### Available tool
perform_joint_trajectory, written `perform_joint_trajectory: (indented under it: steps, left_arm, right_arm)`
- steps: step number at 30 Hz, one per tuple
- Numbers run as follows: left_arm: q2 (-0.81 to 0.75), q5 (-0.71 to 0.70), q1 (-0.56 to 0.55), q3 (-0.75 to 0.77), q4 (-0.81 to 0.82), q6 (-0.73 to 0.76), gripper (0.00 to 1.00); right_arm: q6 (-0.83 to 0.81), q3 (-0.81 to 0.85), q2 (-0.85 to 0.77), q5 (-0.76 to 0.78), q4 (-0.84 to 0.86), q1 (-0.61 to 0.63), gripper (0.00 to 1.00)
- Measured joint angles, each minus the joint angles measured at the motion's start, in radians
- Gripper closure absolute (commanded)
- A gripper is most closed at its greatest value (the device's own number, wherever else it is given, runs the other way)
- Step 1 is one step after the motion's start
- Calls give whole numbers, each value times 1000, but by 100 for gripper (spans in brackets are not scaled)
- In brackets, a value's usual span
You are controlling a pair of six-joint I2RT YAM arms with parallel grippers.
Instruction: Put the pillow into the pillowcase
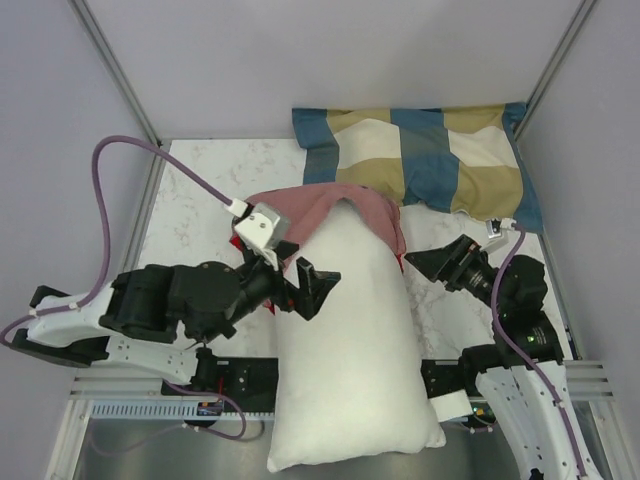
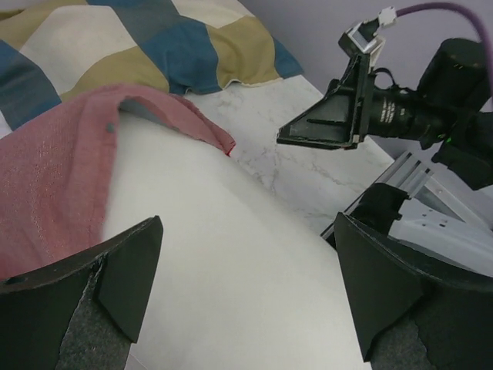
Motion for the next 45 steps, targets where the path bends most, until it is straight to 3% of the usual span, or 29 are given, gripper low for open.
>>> perform_joint_trajectory:
  steps: [5,11,16,22,23,26,27,29,30,33,38,41,45]
  left_arm:
    - [90,69,112,-13,-10,-10,0]
    - [211,160,451,-76,-47,-20,0]
    - [349,138,523,-61,-47,41,0]
    - [561,152,596,101,-18,134,2]
    - [582,152,604,119,-14,144,4]
    - [650,145,643,175,-11,169,23]
    - [670,140,658,184,-14,173,40]
    - [707,131,697,202,-27,177,56]
    - [728,132,718,212,-44,178,72]
    - [801,177,804,253,-101,174,98]
    - [827,353,917,262,-148,170,98]
    - [817,431,948,271,-160,167,98]
    - [785,473,966,279,-195,166,98]
  right_arm:
    - [-37,53,42,-33,-12,0,11]
    - [-115,58,126,-32,-67,0,10]
    - [-159,31,157,-23,-74,26,10]
    - [-206,37,270,59,-77,170,9]
    - [-209,41,286,77,-77,187,9]
    - [-214,61,308,119,-79,232,11]
    - [-221,74,306,126,-83,244,11]
    - [-244,115,306,140,-86,270,12]
    - [-256,138,306,144,-95,286,12]
    - [-312,237,309,154,-136,364,16]
    - [-366,406,360,187,-216,525,16]
    - [-373,478,414,286,-265,677,16]
    - [-362,594,575,544,-371,999,13]
